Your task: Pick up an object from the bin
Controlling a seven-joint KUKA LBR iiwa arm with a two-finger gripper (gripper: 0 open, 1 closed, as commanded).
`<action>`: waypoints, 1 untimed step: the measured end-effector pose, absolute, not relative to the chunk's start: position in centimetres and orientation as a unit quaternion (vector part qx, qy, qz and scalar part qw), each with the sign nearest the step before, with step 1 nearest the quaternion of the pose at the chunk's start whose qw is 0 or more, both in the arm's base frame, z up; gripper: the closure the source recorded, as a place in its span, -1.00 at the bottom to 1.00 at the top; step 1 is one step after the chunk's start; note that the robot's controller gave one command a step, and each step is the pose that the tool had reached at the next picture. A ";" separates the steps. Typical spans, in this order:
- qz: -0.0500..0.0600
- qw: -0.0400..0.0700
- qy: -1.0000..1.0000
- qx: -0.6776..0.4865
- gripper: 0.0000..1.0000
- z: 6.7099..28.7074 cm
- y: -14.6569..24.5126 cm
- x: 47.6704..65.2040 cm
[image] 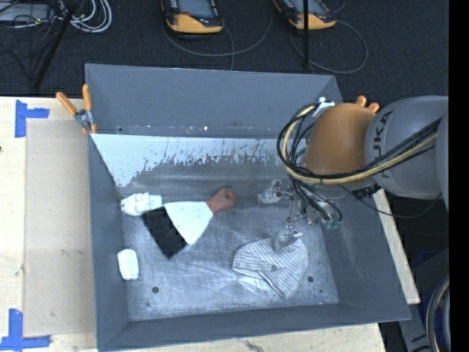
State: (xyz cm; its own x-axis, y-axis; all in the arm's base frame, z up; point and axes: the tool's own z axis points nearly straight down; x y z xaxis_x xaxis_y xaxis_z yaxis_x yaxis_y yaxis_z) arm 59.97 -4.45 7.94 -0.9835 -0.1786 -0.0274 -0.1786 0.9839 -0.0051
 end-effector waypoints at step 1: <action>-0.001 0.014 0.996 -0.090 -1.00 7.9 -4.4 60.0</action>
Offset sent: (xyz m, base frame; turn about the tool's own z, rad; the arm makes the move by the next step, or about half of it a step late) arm -0.0582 0.0293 -0.0094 -0.0981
